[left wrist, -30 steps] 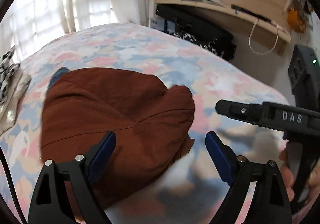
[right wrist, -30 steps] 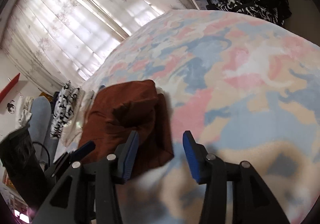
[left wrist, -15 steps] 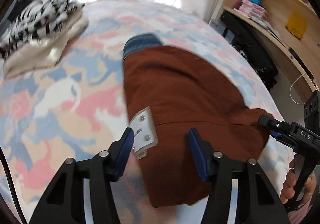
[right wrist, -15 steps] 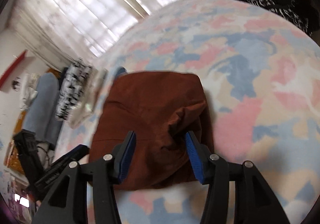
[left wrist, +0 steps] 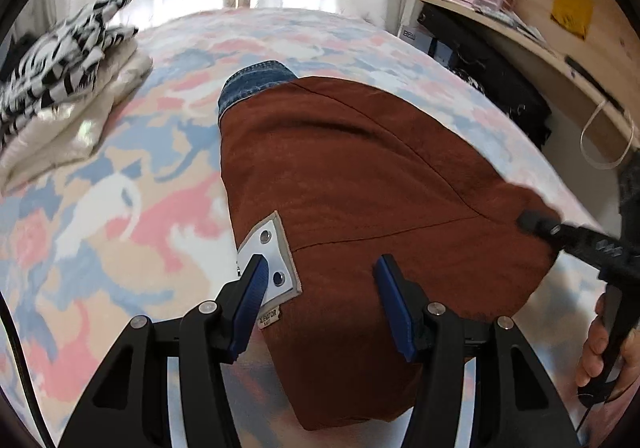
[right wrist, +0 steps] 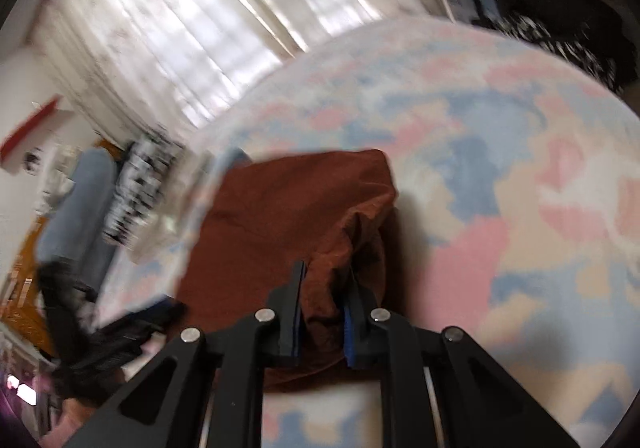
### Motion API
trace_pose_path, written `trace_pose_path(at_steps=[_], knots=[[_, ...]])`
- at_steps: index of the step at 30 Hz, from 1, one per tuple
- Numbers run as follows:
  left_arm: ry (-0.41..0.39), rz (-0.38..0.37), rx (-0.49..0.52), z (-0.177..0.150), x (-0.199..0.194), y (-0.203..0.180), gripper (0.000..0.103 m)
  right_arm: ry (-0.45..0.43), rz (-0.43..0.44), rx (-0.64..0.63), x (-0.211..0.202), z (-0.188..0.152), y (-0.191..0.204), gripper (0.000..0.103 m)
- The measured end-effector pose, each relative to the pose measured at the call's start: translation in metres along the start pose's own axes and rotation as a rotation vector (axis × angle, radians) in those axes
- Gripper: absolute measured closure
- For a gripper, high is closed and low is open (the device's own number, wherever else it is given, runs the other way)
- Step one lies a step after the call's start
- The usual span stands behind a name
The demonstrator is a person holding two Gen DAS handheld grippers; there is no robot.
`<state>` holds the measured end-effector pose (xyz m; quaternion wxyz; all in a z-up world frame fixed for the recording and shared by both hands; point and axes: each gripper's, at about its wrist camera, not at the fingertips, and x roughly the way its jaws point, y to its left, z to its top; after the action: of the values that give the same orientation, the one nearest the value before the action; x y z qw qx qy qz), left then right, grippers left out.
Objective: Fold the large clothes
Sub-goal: 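Press the folded brown bundle flat with both tools, smoothing its edges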
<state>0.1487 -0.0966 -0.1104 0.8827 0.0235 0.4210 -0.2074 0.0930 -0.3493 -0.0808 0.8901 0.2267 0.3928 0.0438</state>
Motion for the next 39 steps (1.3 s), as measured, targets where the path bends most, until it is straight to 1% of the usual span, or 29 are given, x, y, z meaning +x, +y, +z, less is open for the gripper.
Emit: trace_pose_path(at_steps=[1,3,5,9,10,12,13,14,16,19,21,22,24,25,27,28,30,32,33,34,35,37,39], knots=[[-0.011,0.01,0.016,-0.004,0.001,-0.003,0.047,0.032,-0.025,0.007,0.011,-0.008,-0.007,0.089],[-0.027,0.03,0.042,-0.011,0.005,-0.007,0.046,0.078,-0.045,0.032,0.027,-0.02,-0.019,0.089],[-0.049,0.044,0.043,-0.015,0.007,-0.008,0.045,0.08,-0.048,0.049,0.033,-0.029,-0.026,0.088],[-0.054,0.034,0.012,-0.014,0.005,-0.004,0.045,0.094,-0.08,0.033,0.035,-0.027,-0.022,0.087],[-0.052,0.027,-0.003,-0.014,0.004,-0.003,0.045,0.098,-0.075,0.034,0.035,-0.026,-0.022,0.083],[-0.039,0.014,-0.025,-0.011,0.002,0.001,0.043,0.106,-0.069,0.056,0.03,-0.023,-0.025,0.069],[-0.027,0.0,-0.026,-0.007,-0.001,0.003,0.043,0.12,-0.084,0.074,0.027,-0.019,-0.027,0.058],[-0.022,-0.005,-0.023,-0.005,-0.003,0.003,0.042,0.128,-0.084,0.086,0.024,-0.015,-0.028,0.055],[-0.025,0.004,-0.003,0.007,-0.008,0.004,0.042,0.12,-0.043,0.115,0.013,-0.002,-0.033,0.055],[-0.054,0.031,0.007,0.028,-0.009,0.007,0.042,0.066,-0.025,0.118,0.002,0.021,-0.033,0.055],[-0.043,0.042,-0.019,0.042,-0.001,0.011,0.033,0.037,-0.023,0.106,0.005,0.039,-0.025,0.055],[-0.038,0.044,-0.032,0.049,0.005,0.012,0.027,0.028,-0.02,0.104,0.008,0.046,-0.021,0.055],[-0.034,0.076,-0.054,0.063,0.021,0.014,0.027,0.014,0.007,0.091,0.019,0.058,-0.009,0.055],[-0.028,0.077,-0.061,0.068,0.028,0.014,0.027,0.016,0.023,0.085,0.03,0.065,-0.001,0.055],[-0.018,0.073,-0.077,0.076,0.042,0.016,0.027,0.039,0.047,0.086,0.048,0.071,0.007,0.055],[-0.011,0.084,-0.086,0.08,0.049,0.018,0.027,0.06,0.062,0.087,0.062,0.073,0.011,0.056],[-0.005,0.115,-0.1,0.085,0.062,0.024,0.027,0.086,0.04,0.07,0.084,0.075,0.017,0.056],[-0.001,0.152,-0.127,0.086,0.074,0.033,0.027,0.094,-0.055,0.01,0.104,0.073,0.018,0.056],[0.012,0.169,-0.152,0.085,0.081,0.038,0.027,0.09,-0.092,-0.02,0.114,0.072,0.016,0.056],[0.017,0.166,-0.177,0.084,0.086,0.042,0.027,0.08,-0.107,-0.034,0.12,0.071,0.013,0.056],[0.008,0.164,-0.19,0.081,0.091,0.043,0.024,0.066,-0.112,-0.041,0.123,0.07,0.009,0.056],[-0.003,0.188,-0.176,0.077,0.099,0.041,0.021,0.04,-0.101,-0.032,0.125,0.068,-0.003,0.056],[-0.001,0.173,-0.19,0.076,0.102,0.043,0.02,0.027,-0.085,-0.016,0.126,0.065,-0.013,0.056]])
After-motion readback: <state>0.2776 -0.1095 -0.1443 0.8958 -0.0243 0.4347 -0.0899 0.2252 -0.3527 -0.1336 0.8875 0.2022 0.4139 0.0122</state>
